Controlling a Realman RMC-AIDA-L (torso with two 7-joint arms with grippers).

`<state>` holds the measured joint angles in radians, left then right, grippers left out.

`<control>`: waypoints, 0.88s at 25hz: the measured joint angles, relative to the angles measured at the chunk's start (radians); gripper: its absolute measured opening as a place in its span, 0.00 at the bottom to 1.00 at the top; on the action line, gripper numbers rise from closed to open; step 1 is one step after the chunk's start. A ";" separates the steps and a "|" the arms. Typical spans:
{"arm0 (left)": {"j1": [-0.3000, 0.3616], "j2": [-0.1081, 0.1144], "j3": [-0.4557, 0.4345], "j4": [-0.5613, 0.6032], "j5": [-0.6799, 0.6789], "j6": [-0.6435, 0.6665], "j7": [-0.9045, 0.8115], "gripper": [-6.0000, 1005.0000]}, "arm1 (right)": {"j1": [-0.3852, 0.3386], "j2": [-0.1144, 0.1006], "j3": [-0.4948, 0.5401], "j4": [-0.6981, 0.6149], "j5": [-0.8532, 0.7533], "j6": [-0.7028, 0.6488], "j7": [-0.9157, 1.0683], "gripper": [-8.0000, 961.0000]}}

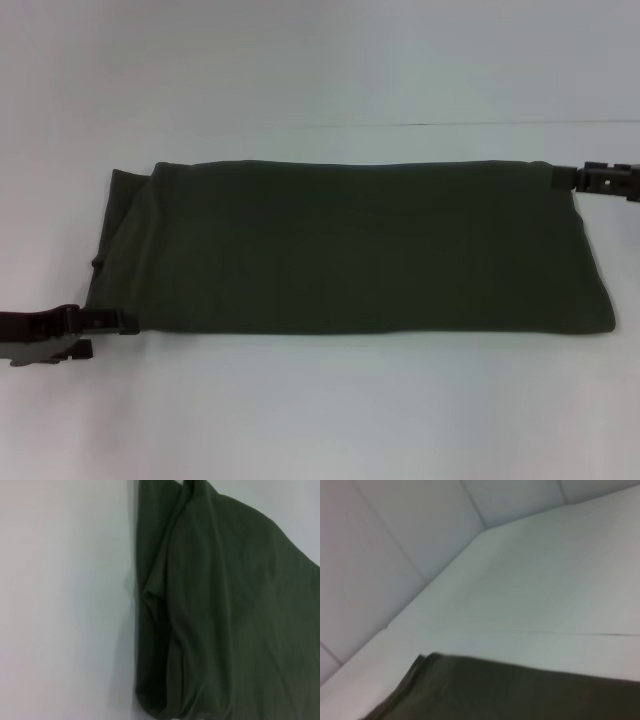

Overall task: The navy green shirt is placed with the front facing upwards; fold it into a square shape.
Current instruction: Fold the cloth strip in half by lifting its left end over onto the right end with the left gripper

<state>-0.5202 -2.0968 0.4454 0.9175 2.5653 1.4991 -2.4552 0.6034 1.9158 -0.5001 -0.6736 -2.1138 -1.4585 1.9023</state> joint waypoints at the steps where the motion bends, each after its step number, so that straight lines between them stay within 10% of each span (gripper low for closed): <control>1: -0.001 0.000 0.001 -0.001 0.002 -0.001 -0.004 0.88 | 0.000 -0.001 -0.010 0.000 0.000 -0.004 -0.008 0.95; 22: -0.032 0.011 0.001 -0.015 0.028 -0.024 -0.061 0.88 | -0.010 -0.011 -0.019 -0.001 0.003 -0.117 -0.128 0.94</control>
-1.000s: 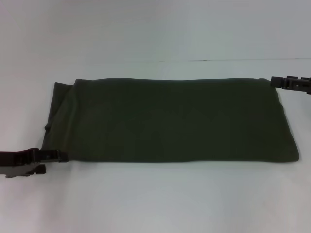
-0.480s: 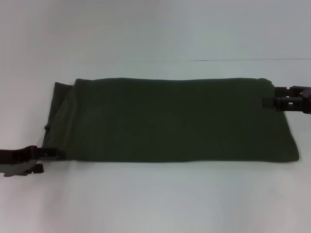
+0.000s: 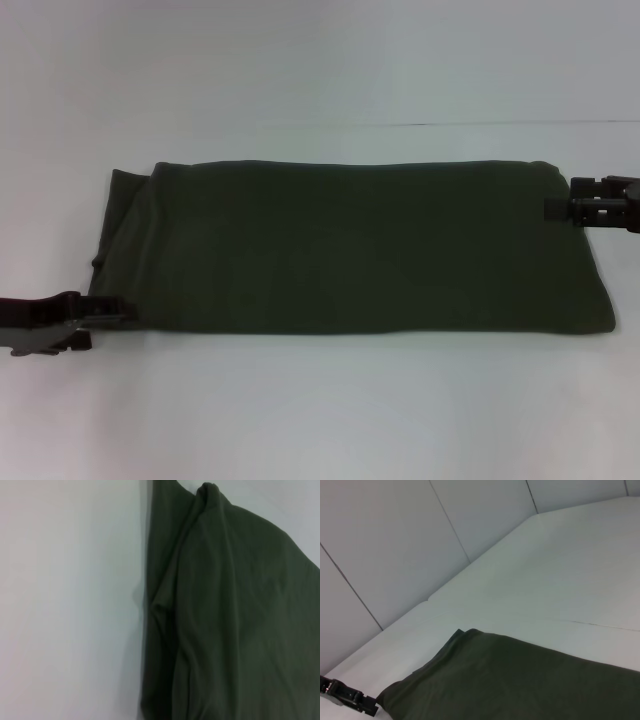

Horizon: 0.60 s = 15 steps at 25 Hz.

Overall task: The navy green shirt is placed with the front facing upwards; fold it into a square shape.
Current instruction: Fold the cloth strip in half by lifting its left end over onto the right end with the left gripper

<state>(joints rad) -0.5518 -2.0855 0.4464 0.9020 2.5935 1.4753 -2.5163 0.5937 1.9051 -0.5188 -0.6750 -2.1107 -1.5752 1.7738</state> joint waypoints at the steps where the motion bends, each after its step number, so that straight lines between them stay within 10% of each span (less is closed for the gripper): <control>1: -0.003 0.002 0.000 -0.006 0.003 -0.004 -0.001 0.88 | 0.000 0.000 0.001 0.000 0.000 0.000 0.000 0.94; 15: -0.025 0.008 0.015 -0.028 0.019 -0.044 -0.006 0.88 | -0.003 0.000 0.035 0.000 0.003 -0.001 -0.002 0.94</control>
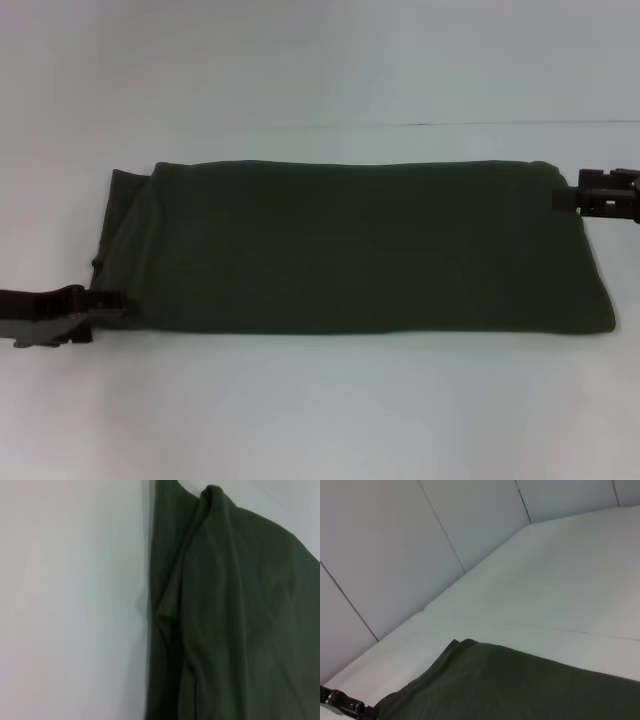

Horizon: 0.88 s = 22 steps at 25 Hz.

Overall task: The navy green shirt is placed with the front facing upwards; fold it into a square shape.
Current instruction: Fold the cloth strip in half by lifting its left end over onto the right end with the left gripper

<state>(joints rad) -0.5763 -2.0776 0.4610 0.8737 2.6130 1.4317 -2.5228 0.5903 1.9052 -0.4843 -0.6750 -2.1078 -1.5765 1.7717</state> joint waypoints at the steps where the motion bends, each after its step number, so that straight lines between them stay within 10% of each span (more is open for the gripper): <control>1: -0.003 0.001 0.002 -0.004 0.001 -0.004 0.000 0.88 | 0.000 0.000 0.002 0.000 0.000 0.000 0.000 0.94; 22: -0.040 0.014 0.010 -0.004 -0.010 -0.006 0.007 0.87 | -0.002 0.000 0.018 0.000 0.000 0.007 -0.002 0.94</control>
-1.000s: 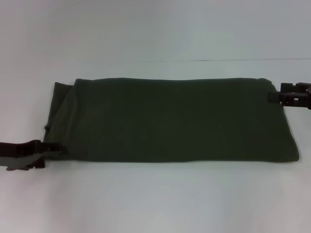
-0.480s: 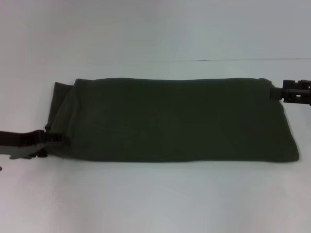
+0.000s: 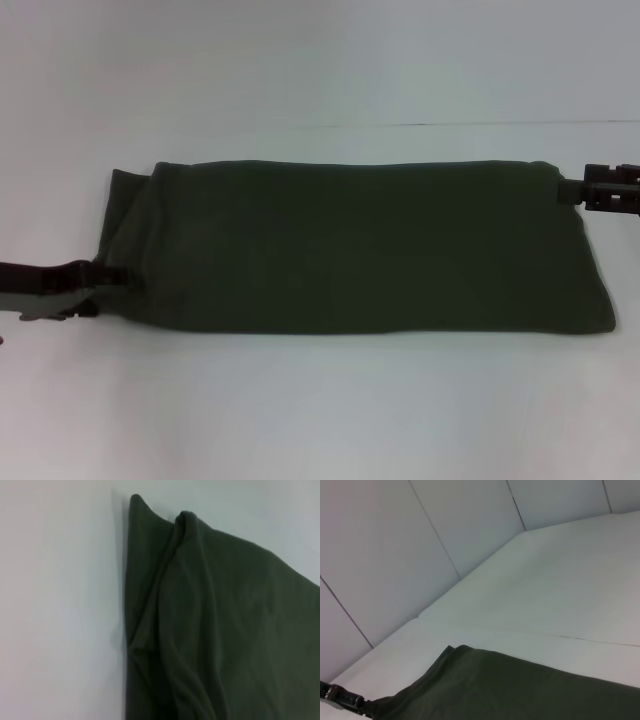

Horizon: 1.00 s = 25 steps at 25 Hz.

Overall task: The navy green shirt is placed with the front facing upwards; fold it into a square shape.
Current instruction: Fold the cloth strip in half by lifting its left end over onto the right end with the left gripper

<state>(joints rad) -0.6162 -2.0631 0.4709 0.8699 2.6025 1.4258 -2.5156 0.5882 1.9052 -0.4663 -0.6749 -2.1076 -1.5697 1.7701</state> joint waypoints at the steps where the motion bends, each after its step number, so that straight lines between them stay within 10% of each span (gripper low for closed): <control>1: 0.003 0.000 0.000 0.003 0.003 0.009 -0.001 0.87 | 0.000 0.000 0.000 0.000 0.000 0.001 0.000 0.94; 25: -0.004 -0.003 0.030 -0.006 0.064 0.002 -0.012 0.87 | -0.001 -0.002 0.017 0.000 0.001 0.004 0.001 0.94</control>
<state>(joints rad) -0.6198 -2.0660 0.5004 0.8641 2.6664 1.4279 -2.5276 0.5875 1.9035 -0.4490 -0.6749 -2.1069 -1.5658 1.7710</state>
